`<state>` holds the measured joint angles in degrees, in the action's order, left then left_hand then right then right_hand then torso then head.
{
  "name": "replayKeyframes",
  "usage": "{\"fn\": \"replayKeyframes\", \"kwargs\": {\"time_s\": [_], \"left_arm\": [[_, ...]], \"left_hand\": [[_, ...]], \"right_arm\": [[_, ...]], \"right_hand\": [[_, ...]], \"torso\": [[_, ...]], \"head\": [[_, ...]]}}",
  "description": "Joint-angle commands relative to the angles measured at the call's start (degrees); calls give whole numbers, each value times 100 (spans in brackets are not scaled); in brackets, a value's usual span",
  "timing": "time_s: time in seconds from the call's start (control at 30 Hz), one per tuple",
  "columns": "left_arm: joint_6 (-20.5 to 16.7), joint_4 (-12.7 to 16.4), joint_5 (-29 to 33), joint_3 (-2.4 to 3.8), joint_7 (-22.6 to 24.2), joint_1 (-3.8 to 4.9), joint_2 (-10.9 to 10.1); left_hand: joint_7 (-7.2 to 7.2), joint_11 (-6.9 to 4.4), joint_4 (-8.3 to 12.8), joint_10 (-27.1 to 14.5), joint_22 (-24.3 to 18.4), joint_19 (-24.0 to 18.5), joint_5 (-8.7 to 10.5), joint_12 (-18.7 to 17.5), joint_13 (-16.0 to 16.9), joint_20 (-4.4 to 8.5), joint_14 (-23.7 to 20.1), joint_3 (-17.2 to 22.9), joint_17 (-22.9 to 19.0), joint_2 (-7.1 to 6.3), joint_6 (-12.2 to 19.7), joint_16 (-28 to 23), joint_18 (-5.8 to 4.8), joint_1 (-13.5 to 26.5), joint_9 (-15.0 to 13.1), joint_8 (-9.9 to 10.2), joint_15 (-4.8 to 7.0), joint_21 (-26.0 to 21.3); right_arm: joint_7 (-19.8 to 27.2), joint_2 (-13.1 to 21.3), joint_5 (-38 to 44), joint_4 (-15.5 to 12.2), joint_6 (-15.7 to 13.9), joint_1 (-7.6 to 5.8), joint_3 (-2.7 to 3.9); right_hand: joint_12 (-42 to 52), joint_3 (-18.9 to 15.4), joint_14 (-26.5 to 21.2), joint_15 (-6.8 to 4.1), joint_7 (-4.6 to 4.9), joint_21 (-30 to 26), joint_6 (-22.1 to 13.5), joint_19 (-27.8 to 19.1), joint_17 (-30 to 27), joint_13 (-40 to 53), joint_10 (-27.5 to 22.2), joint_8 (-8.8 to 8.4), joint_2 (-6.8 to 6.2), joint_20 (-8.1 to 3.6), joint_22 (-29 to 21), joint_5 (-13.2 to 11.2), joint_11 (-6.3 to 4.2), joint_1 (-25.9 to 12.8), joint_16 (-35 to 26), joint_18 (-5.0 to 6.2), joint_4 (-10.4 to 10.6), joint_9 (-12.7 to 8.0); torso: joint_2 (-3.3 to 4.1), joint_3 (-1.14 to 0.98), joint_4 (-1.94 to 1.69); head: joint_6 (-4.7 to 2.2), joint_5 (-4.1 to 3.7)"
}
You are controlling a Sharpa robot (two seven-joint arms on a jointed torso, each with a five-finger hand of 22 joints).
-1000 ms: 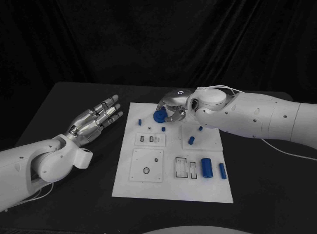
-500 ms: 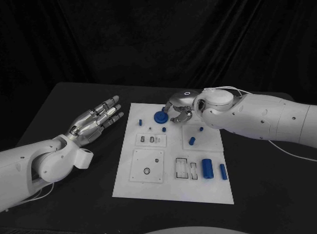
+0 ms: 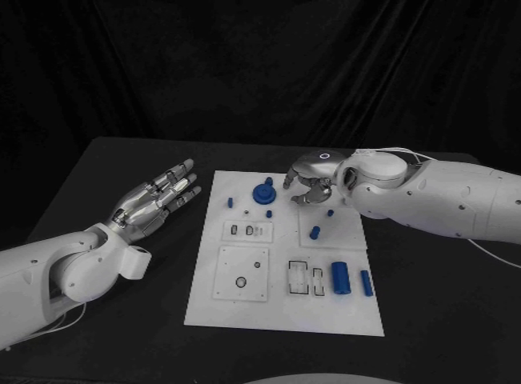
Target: Assemble the parts on the task board
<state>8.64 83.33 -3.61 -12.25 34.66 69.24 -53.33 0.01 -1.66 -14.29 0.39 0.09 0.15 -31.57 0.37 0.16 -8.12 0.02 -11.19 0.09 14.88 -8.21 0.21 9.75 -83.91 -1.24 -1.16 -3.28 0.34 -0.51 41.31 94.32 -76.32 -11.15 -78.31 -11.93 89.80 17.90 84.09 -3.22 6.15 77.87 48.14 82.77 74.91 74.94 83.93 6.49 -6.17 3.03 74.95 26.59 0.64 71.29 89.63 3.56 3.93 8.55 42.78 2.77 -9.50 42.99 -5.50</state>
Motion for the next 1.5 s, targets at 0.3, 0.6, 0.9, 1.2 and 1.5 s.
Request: {"fn": "replayKeyframes", "kwargs": {"time_s": [0.3, 0.6, 0.9, 1.2, 1.5], "left_arm": [[36, 11, -3, 4, 63, -12, 2], [38, 13, -3, 4, 68, -19, 10], [49, 10, -3, 4, 66, -37, 6], [48, 14, -3, 4, 64, -48, 2], [47, 17, -3, 4, 62, -51, -6]], "left_hand": [[-7, 38, -7, -21, -9, -15, -32, -26, -7, -43, -2, 30, -9, 7, -3, -21, -88, -45, -9, -28, -49, -34], [-7, 39, -2, -19, -9, -15, -39, -25, -6, -44, -2, 31, -9, 3, -11, -21, -89, -46, -10, -30, -51, -34], [-7, 39, 3, -20, -9, -15, -46, -25, -6, -45, -2, 33, -9, 0, -9, -21, -90, -47, -10, -30, -52, -34], [-7, 39, 7, -21, -9, -15, -51, -26, -7, -45, -2, 35, -9, -1, -8, -21, -91, -49, -10, -30, -53, -34], [-7, 39, 7, -21, -9, -15, -51, -26, -7, -45, -2, 35, -9, -1, -8, -21, -91, -49, -10, -30, -53, -34]], "right_arm": [[-268, 1002, 10, -720, -751, -240, 5], [-397, 1683, -59, -947, -860, -190, 1], [-382, 1903, -214, -860, -1001, 23, -1], [-399, 1881, -236, -724, -983, 119, -2], [-396, 1840, -240, -637, -973, 194, -2]], "right_hand": [[20, -497, 554, -99, -167, 218, 97, 189, 1359, 1506, 607, -75, -44, -66, 945, -1780, -127, -198, -77, -80, 360, -146], [20, -696, 532, -216, -308, 363, -4, 276, 1234, 1506, 607, -156, -120, -180, 1047, -1899, -255, -39, -165, -119, 582, -225], [20, -852, 525, -229, -293, 381, -86, 290, 1182, 1506, 607, -205, -246, -209, 1075, -2055, -262, 131, -196, -126, 894, -289], [20, -876, 520, -213, -264, 364, -81, 282, 1151, 1506, 607, -200, -261, -196, 1074, -1967, -235, 240, -216, -122, 1008, -305], [20, -934, 515, -177, -211, 341, 53, 272, 1129, 1506, 607, -125, -307, -166, 1075, -1934, -193, 332, -228, -118, 1182, -288]], "torso": [[2, 5, -5], [-1, 12, 6], [15, -2, -12], [11, -1, 18], [8, 4, -11]], "head": [[-12, -59], [12, -58], [23, -102], [52, -78], [58, -102]]}}
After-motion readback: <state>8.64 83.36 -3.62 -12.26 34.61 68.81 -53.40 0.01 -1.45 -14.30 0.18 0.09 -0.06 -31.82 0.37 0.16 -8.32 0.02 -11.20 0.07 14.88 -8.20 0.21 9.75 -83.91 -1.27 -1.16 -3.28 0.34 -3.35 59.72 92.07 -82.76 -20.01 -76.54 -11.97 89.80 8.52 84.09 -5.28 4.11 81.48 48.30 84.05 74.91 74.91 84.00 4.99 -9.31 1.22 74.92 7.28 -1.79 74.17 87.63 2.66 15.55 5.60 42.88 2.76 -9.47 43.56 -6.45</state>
